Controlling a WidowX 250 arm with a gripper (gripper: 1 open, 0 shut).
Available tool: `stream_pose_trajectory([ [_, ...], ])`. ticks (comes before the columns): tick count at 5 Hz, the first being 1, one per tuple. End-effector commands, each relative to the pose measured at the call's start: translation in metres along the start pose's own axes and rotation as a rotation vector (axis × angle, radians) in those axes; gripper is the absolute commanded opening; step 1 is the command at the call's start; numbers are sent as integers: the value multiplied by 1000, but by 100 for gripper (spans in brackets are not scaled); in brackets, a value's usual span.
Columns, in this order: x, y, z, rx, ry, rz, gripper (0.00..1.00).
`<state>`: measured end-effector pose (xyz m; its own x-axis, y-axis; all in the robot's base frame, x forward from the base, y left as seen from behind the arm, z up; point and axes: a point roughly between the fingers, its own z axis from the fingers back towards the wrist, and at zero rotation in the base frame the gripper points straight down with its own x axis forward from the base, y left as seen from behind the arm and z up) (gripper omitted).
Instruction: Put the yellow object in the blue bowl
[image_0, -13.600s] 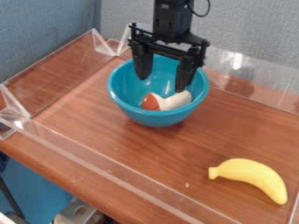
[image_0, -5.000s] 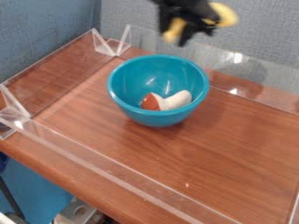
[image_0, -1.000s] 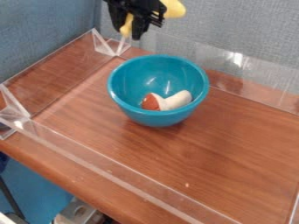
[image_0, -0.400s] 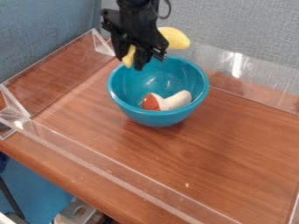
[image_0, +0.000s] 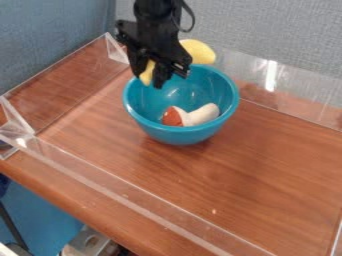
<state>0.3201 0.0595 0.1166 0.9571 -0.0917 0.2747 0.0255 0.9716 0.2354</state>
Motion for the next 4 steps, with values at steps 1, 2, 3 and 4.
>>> stream_pose_trajectory([
  [1, 3, -4, 1, 2, -21, -10, 0],
  [2, 2, -7, -8, -1, -5, -14, 0],
  [3, 3, -8, -8, -2, -1, -12, 0],
  [4, 5, -7, -2, -5, -6, -3, 0],
])
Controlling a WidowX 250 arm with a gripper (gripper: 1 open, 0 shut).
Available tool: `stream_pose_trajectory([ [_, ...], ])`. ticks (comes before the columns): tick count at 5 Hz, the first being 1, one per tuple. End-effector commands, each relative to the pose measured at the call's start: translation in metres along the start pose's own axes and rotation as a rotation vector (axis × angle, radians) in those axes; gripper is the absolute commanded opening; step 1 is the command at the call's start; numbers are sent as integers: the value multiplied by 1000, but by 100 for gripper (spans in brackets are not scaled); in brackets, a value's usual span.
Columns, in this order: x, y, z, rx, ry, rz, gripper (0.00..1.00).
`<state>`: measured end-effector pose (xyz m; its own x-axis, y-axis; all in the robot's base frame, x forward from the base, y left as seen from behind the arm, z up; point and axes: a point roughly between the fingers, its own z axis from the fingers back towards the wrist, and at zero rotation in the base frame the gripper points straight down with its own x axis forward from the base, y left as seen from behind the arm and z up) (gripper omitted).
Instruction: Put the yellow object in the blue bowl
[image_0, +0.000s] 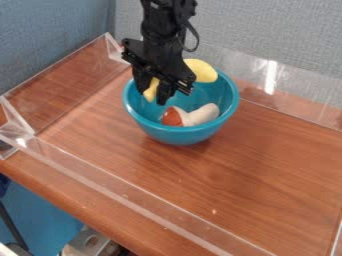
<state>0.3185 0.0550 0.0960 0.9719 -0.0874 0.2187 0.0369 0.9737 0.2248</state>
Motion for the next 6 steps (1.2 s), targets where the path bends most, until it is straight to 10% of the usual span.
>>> stream_pose_trajectory([
  [1, 14, 6, 28, 3, -75, 16, 0],
  [3, 19, 8, 39, -5, -83, 29, 0],
  [4, 19, 6, 34, -6, -71, 29, 100],
  [5, 19, 8, 39, -7, -78, 35, 0],
  [6, 19, 7, 38, -6, -74, 38, 0],
])
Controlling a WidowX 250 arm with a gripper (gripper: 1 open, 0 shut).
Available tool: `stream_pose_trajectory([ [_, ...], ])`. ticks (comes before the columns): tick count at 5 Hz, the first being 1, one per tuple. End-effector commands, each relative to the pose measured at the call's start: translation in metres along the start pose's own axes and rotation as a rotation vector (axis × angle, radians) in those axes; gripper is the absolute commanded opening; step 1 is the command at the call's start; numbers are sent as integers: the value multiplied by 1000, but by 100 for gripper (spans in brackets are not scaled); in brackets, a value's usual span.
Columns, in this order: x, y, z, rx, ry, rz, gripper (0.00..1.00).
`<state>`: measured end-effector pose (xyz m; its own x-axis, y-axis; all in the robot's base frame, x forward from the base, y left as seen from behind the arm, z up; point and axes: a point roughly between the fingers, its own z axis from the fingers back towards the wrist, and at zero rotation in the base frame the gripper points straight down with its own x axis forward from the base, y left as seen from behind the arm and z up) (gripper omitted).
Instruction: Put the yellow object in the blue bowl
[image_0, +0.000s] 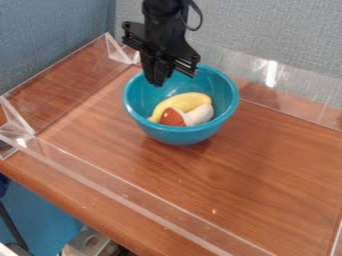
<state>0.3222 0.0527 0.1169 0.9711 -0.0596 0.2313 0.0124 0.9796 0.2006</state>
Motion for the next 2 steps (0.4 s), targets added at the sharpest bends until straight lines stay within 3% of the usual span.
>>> stream_pose_trajectory([
  [1, 11, 4, 19, 9, -66, 10, 0],
  [2, 12, 4, 21, 7, -66, 12, 0],
])
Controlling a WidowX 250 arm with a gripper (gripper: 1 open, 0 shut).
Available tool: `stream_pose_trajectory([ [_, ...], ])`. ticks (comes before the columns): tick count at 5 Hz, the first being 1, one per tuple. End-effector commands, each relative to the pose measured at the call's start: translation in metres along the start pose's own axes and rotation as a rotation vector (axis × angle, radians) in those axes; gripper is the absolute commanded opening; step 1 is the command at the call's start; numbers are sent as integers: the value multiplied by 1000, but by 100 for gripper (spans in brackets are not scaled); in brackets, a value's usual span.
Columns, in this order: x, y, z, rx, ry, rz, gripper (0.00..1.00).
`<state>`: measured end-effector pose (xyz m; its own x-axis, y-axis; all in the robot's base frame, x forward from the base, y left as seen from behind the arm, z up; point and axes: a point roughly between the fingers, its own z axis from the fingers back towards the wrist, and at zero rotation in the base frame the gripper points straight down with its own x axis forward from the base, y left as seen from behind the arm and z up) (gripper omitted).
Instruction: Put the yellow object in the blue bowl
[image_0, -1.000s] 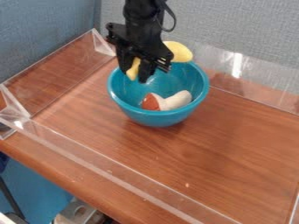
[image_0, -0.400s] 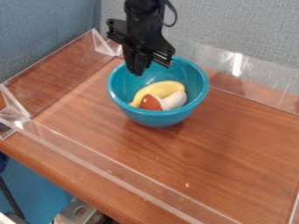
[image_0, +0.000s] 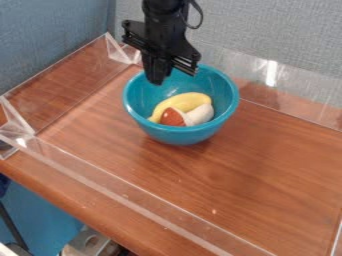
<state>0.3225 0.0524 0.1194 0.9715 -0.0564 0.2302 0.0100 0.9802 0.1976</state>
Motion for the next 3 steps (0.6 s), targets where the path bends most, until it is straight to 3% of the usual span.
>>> stream_pose_trajectory([
  [1, 12, 7, 16, 8, -55, 7, 100],
  [3, 19, 16, 21, -3, -39, -20, 100],
])
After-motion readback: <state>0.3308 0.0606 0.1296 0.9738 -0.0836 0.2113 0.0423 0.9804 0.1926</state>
